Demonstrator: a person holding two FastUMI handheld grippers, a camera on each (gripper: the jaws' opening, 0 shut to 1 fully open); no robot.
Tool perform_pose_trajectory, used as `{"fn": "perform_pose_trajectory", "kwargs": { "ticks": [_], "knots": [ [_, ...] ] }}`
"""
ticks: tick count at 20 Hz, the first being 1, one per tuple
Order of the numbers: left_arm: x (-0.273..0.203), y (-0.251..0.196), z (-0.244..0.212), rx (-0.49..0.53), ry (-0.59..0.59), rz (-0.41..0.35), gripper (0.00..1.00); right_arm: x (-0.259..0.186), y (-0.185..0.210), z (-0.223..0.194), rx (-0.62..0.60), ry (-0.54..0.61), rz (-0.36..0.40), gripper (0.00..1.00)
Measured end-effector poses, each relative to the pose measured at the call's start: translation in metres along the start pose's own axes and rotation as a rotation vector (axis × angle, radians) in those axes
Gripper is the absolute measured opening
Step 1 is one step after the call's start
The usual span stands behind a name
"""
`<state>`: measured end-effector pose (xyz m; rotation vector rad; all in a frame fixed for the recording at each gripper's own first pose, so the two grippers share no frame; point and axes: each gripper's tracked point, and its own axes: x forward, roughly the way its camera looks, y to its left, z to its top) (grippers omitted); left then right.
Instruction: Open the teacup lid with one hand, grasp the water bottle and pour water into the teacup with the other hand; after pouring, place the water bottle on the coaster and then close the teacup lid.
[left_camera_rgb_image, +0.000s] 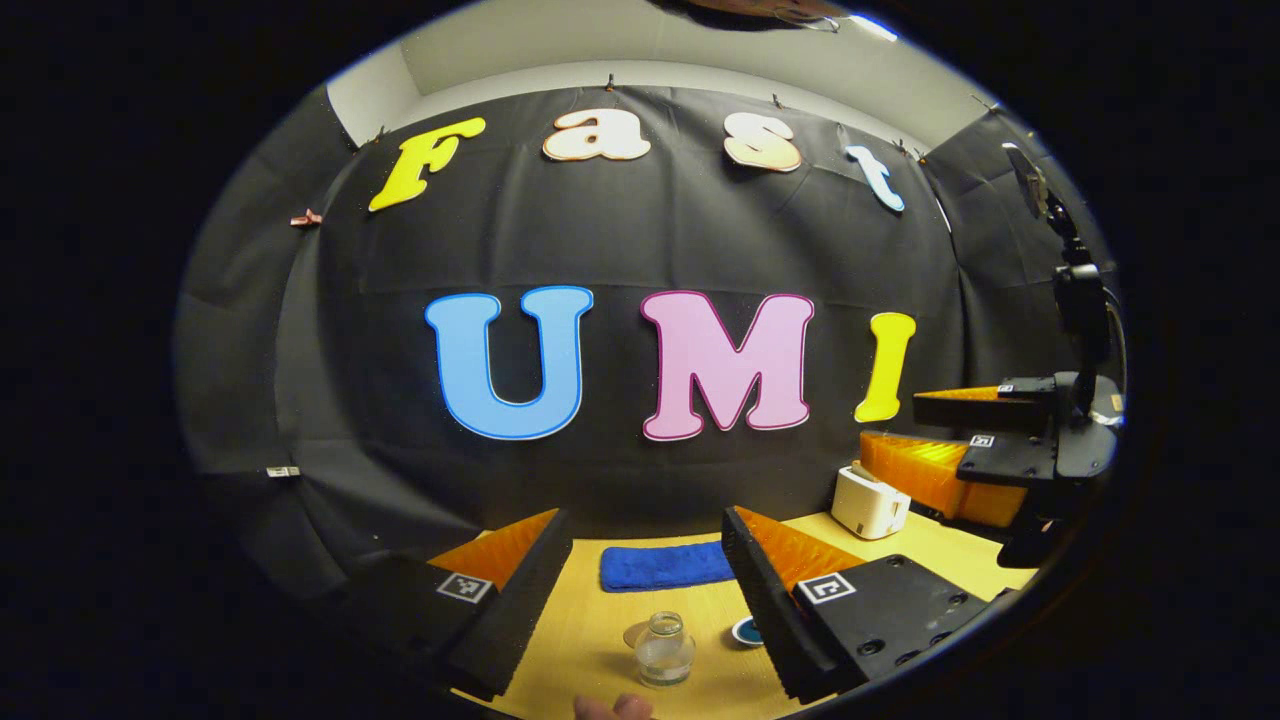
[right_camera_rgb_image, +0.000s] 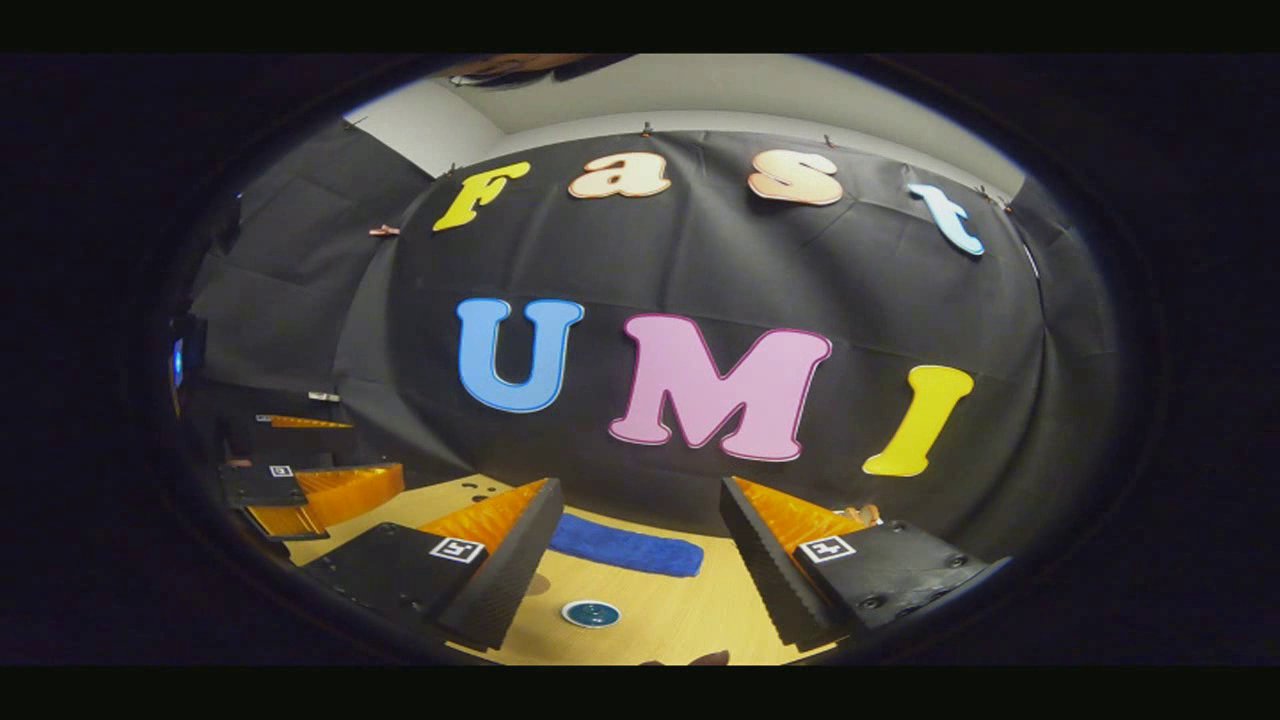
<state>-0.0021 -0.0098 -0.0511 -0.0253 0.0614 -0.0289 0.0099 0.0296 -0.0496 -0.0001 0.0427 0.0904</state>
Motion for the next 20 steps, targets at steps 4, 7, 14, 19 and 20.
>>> {"fn": "perform_pose_trajectory", "kwargs": {
  "ticks": [4,7,14,19,20],
  "knots": [
    [0.005,-0.005,-0.052,0.013,0.079,-0.015,0.95,0.007,0.011,-0.046,0.0,0.042,0.031,0.98],
    [0.01,-0.009,-0.101,0.029,0.135,-0.013,0.95,0.014,0.019,-0.094,0.016,0.093,0.051,0.98],
    [0.024,-0.01,-0.222,0.01,0.236,0.006,0.95,0.026,0.034,-0.225,0.034,0.199,0.081,0.98],
    [0.041,-0.011,-0.28,0.014,0.251,-0.009,0.95,0.048,0.044,-0.284,0.013,0.228,0.113,0.98],
    [0.046,-0.01,-0.286,0.016,0.25,-0.007,0.95,0.053,0.046,-0.291,0.01,0.229,0.117,0.98]
  ]
}}
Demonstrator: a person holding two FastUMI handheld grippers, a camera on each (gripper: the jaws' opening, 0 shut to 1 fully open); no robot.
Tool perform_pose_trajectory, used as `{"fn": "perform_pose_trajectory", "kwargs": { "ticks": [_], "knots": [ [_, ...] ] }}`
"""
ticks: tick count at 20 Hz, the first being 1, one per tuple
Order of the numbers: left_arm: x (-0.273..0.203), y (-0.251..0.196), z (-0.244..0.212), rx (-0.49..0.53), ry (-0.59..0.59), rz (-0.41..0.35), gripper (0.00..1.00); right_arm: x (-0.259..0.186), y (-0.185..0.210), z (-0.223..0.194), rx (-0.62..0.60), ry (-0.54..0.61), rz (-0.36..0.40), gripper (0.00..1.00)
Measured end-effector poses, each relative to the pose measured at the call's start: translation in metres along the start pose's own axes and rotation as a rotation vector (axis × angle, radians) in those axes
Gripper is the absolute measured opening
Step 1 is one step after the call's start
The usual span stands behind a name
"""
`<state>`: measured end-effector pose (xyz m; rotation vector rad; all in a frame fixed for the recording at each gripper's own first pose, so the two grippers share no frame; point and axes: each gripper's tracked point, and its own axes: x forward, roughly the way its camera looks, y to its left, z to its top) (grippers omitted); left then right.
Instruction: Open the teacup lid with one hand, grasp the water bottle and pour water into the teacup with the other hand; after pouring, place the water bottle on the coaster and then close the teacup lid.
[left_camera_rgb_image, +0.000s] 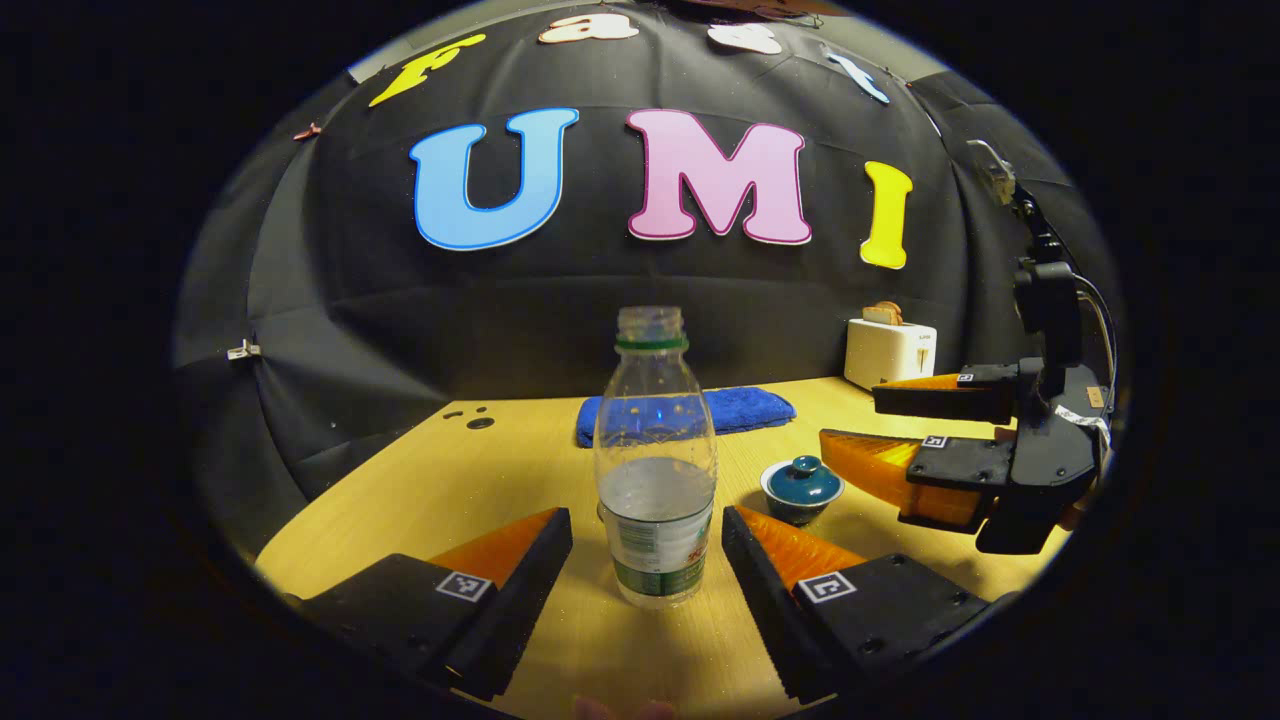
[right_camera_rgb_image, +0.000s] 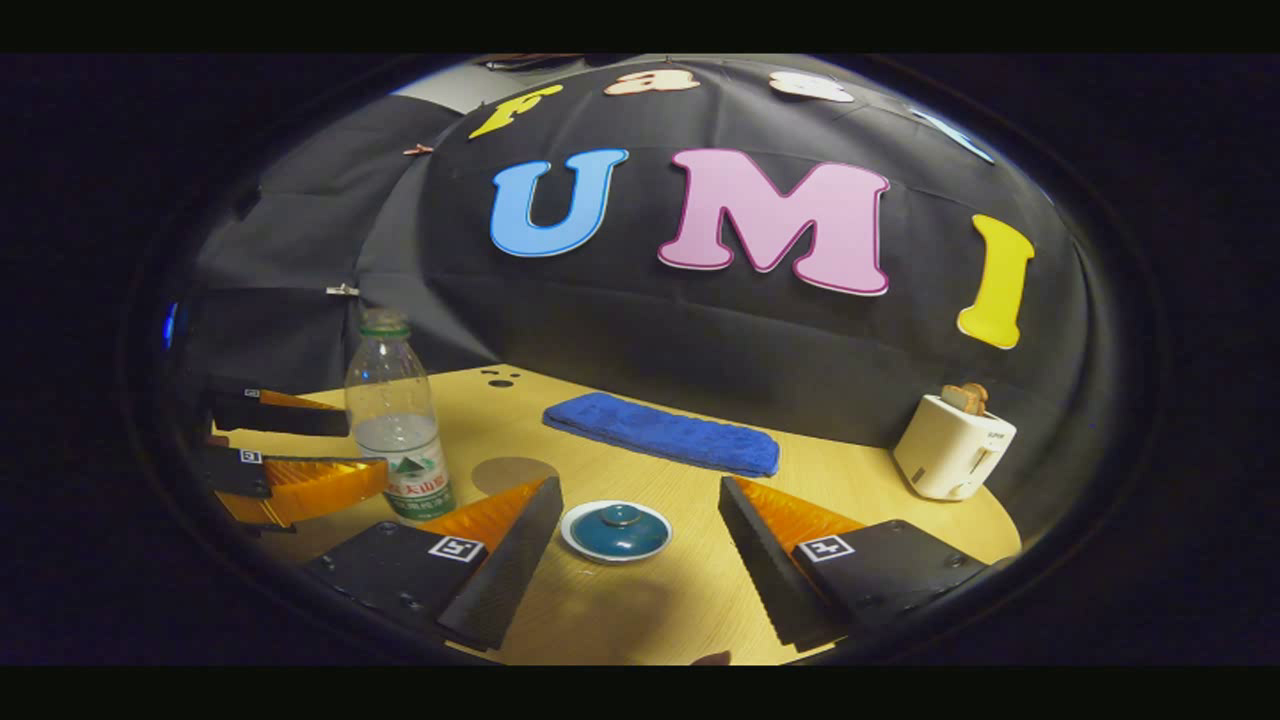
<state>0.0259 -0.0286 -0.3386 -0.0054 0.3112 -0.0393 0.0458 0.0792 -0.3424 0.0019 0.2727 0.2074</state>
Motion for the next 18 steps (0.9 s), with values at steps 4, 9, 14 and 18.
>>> {"fn": "perform_pose_trajectory", "kwargs": {
  "ticks": [4,9,14,18],
  "knots": [
    [0.022,-0.006,-0.009,-0.007,-0.01,-0.009,0.95,0.027,0.004,-0.018,0.018,0.021,0.02,0.96],
    [0.038,-0.01,-0.014,-0.008,-0.011,-0.011,0.95,0.041,0.009,-0.037,0.065,0.09,0.056,0.71],
    [0.041,-0.01,-0.016,-0.02,-0.009,-0.008,0.95,0.042,0.012,-0.039,0.109,0.1,0.07,0.42],
    [0.045,-0.008,-0.017,-0.016,-0.009,0.0,0.95,0.041,0.013,-0.038,0.128,0.097,0.087,0.27]
  ]
}}
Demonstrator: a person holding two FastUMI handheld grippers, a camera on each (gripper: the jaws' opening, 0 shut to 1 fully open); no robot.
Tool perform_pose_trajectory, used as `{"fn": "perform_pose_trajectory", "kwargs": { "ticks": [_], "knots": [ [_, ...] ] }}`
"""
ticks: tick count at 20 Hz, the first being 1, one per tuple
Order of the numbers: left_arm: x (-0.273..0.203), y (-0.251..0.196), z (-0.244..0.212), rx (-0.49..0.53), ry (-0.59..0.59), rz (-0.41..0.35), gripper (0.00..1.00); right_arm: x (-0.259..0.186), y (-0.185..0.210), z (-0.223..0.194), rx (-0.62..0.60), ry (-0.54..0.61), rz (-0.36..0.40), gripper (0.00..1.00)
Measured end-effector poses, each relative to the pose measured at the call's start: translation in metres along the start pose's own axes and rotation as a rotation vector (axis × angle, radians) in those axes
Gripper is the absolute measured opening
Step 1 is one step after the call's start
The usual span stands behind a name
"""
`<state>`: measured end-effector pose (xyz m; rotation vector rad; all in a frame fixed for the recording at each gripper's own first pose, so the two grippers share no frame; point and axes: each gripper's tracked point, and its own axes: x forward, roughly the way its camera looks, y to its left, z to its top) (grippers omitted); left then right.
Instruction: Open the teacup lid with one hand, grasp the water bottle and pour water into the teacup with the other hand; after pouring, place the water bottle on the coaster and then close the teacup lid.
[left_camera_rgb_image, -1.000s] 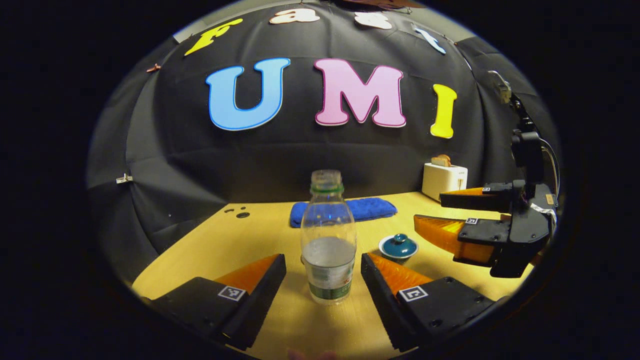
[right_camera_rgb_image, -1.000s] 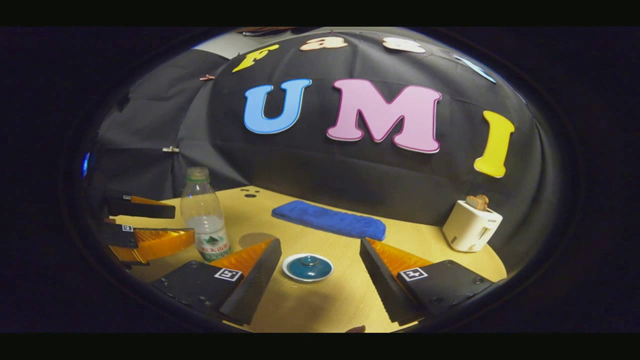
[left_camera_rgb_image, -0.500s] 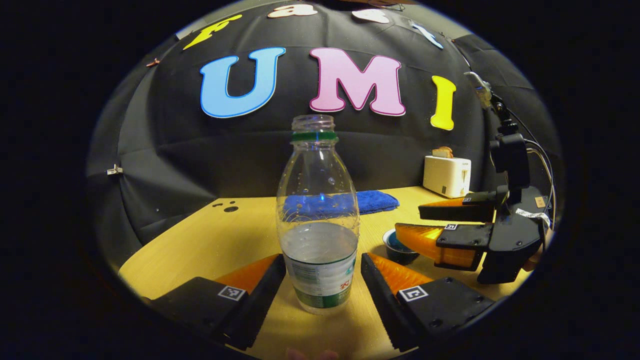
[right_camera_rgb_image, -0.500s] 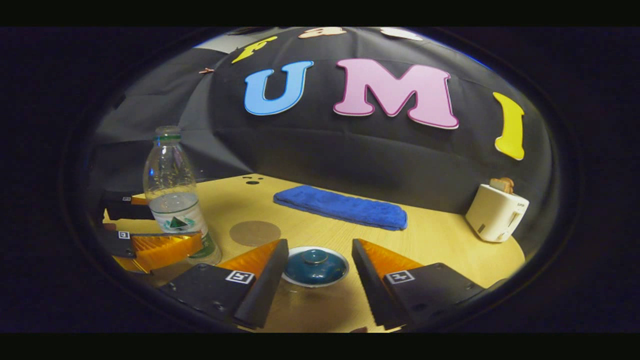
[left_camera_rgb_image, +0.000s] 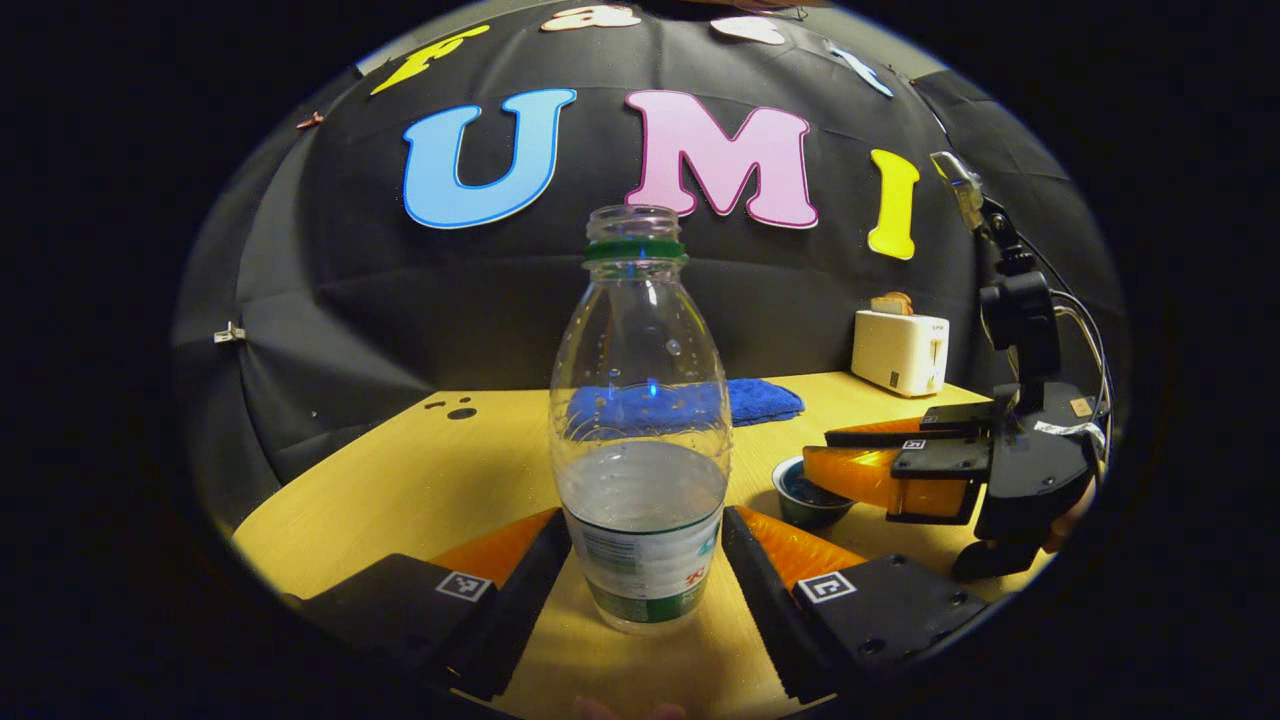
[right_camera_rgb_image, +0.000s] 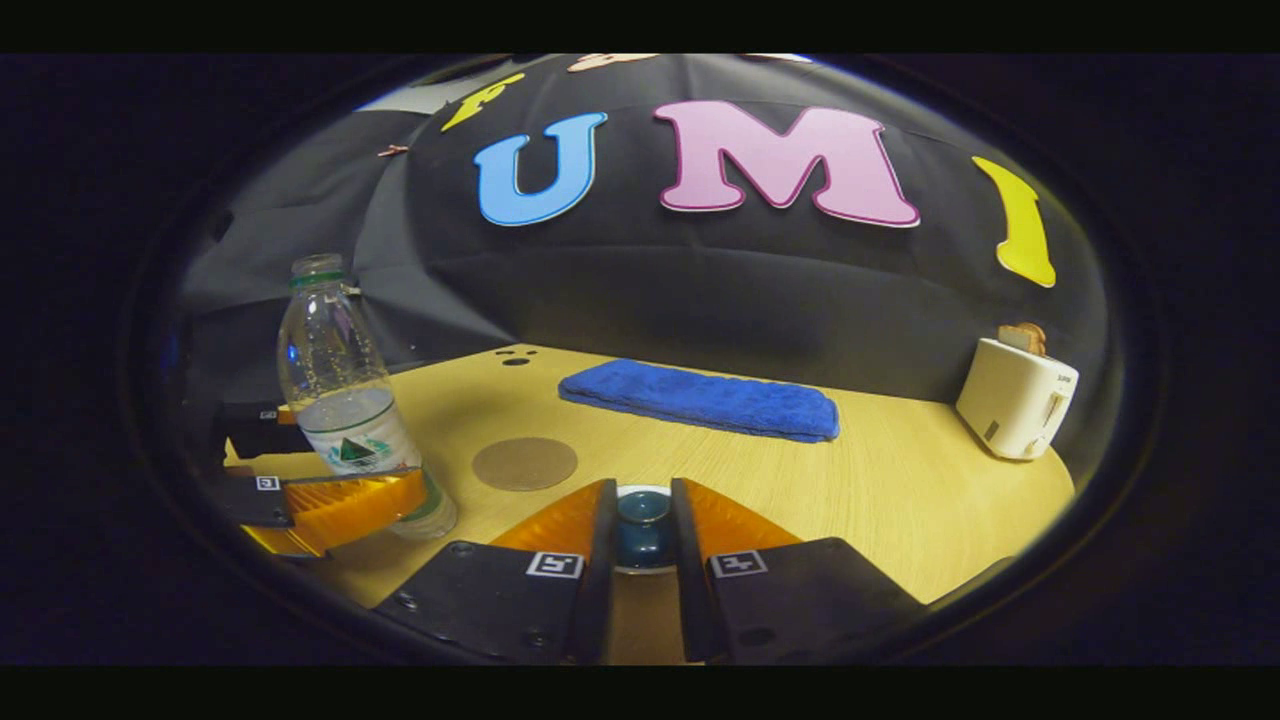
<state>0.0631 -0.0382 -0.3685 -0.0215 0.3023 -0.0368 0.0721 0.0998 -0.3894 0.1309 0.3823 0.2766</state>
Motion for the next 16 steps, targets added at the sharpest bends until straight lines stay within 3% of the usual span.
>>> {"fn": "perform_pose_trajectory", "kwargs": {
  "ticks": [1,2,3,4,5,6,9,10,11,12,14,16],
  "knots": [
    [0.001,0.0,0.0,0.001,-0.001,0.001,0.95,0.0,0.001,0.001,0.004,-0.002,0.005,0.27],
    [0.002,0.0,0.001,0.003,-0.002,0.001,0.95,-0.001,0.001,0.004,0.004,-0.01,0.006,0.36],
    [0.002,0.0,0.0,0.005,-0.002,0.001,0.95,-0.002,0.001,0.009,0.003,-0.024,0.006,0.31],
    [0.002,0.001,0.0,0.009,-0.001,0.002,0.95,-0.004,-0.001,0.013,0.002,-0.038,0.003,0.36],
    [0.002,0.0,0.0,0.011,-0.003,0.0,0.95,-0.005,-0.002,0.018,0.0,-0.046,0.0,0.26],
    [0.003,-0.002,0.002,0.013,-0.006,-0.003,0.95,-0.007,-0.005,0.022,-0.002,-0.056,-0.007,0.31],
    [0.004,-0.003,0.003,0.018,-0.011,0.001,0.95,-0.021,-0.021,0.041,-0.002,-0.098,-0.046,0.31],
    [0.006,-0.001,0.005,0.025,-0.015,0.013,0.93,-0.027,-0.029,0.043,-0.003,-0.105,-0.062,0.31],
    [0.006,0.002,0.004,0.028,-0.011,0.026,0.75,-0.033,-0.036,0.045,-0.005,-0.109,-0.079,0.31],
    [0.005,0.003,0.006,0.033,0.0,0.036,0.8,-0.037,-0.044,0.046,-0.005,-0.109,-0.091,0.31],
    [0.003,0.007,0.012,0.066,0.012,0.052,0.77,-0.047,-0.059,0.046,-0.004,-0.107,-0.116,0.31],
    [0.006,0.016,0.02,0.163,0.024,0.08,0.75,-0.058,-0.073,0.046,-0.002,-0.11,-0.142,0.31]
  ]
}}
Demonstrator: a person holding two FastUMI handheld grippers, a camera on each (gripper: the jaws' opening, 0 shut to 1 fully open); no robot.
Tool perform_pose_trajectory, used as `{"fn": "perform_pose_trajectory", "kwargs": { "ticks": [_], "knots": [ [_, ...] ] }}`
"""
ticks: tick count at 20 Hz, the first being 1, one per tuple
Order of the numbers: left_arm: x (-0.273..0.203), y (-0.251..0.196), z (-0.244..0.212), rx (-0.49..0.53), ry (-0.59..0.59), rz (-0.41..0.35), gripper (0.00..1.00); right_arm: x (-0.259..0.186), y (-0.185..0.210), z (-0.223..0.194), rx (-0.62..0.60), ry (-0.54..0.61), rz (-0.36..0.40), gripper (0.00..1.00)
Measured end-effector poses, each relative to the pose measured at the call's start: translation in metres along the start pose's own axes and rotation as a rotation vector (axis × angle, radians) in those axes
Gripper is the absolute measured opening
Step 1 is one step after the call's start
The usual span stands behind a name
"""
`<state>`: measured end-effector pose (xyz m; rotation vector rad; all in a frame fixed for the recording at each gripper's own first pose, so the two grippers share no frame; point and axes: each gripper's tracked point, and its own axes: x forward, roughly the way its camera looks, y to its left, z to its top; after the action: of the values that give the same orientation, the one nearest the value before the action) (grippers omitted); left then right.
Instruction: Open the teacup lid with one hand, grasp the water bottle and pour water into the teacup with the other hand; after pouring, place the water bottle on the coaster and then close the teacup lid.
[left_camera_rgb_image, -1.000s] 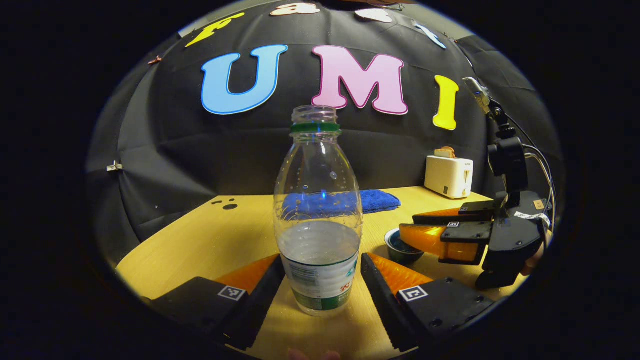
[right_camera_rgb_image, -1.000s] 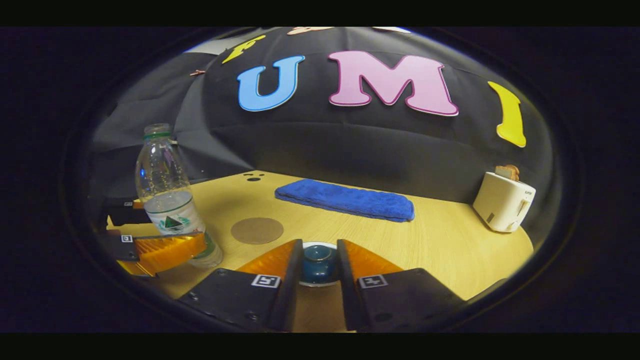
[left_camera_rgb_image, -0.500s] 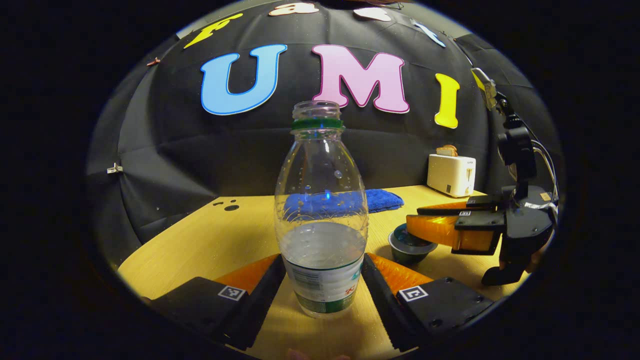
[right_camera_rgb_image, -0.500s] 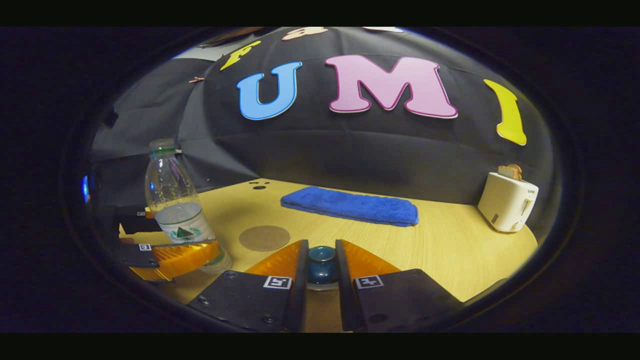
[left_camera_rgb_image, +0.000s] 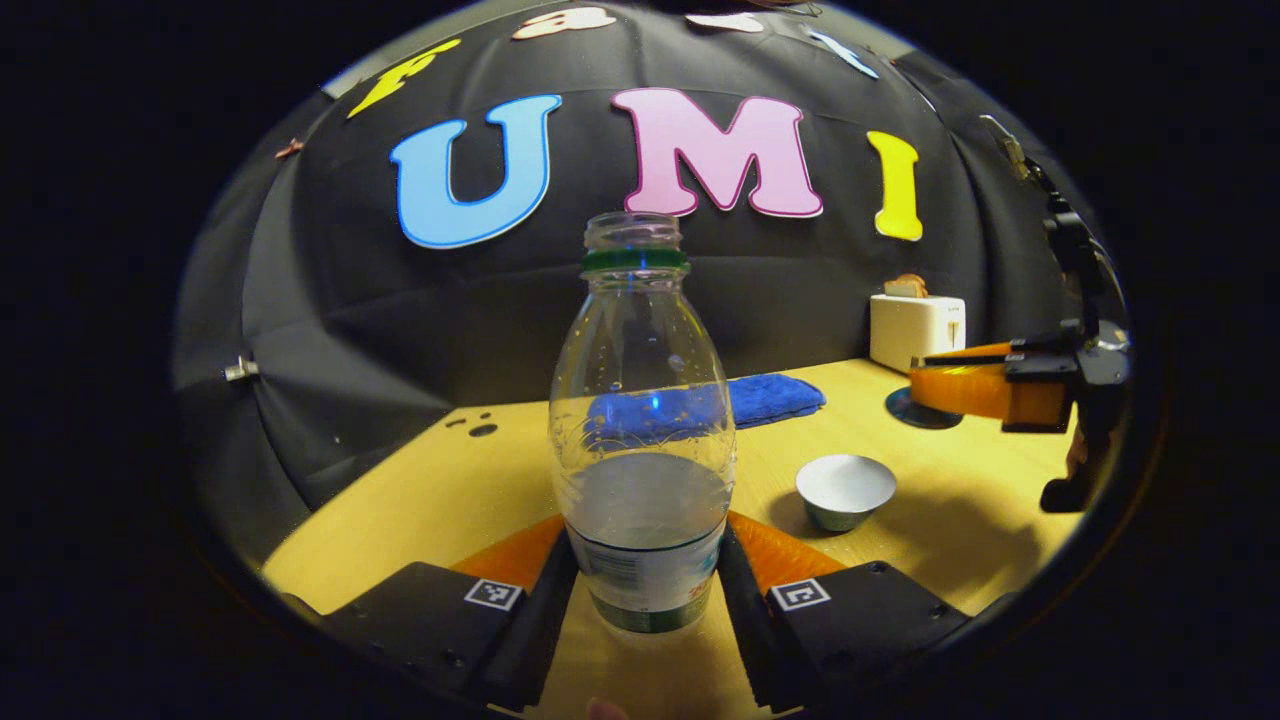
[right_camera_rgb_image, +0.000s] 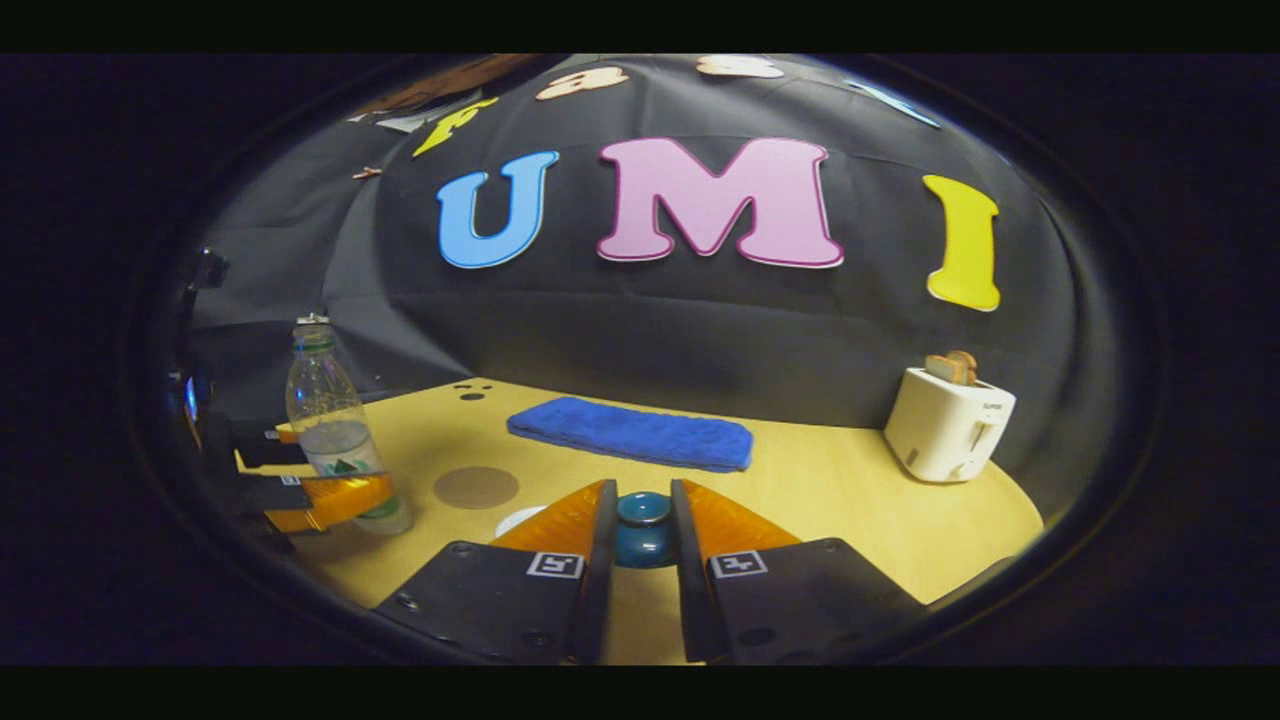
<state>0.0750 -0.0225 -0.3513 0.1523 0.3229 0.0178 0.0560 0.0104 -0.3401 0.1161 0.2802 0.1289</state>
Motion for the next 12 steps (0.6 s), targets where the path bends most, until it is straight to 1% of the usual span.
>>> {"fn": "perform_pose_trajectory", "kwargs": {
  "ticks": [1,3,5,6,10,11,12],
  "knots": [
    [0.002,0.007,0.001,0.076,0.016,0.019,0.75,-0.004,-0.006,0.001,-0.001,-0.004,-0.01,0.36],
    [0.008,0.022,0.004,0.255,0.051,0.063,0.74,-0.011,-0.019,0.003,0.002,-0.01,-0.028,0.36],
    [0.016,0.027,0.008,0.43,0.073,0.083,0.74,-0.02,-0.03,0.004,0.003,-0.017,-0.046,0.31],
    [0.021,0.029,0.01,0.504,0.081,0.097,0.73,-0.024,-0.035,0.005,-0.001,-0.022,-0.054,0.31],
    [0.027,0.025,0.006,0.719,0.12,0.115,0.73,-0.037,-0.052,-0.002,-0.014,-0.024,-0.075,0.31],
    [0.029,0.024,0.006,0.766,0.128,0.119,0.73,-0.039,-0.055,-0.003,-0.01,-0.021,-0.078,0.36],
    [0.032,0.022,0.006,0.808,0.134,0.123,0.74,-0.042,-0.058,-0.004,-0.006,-0.022,-0.084,0.31]
  ]
}}
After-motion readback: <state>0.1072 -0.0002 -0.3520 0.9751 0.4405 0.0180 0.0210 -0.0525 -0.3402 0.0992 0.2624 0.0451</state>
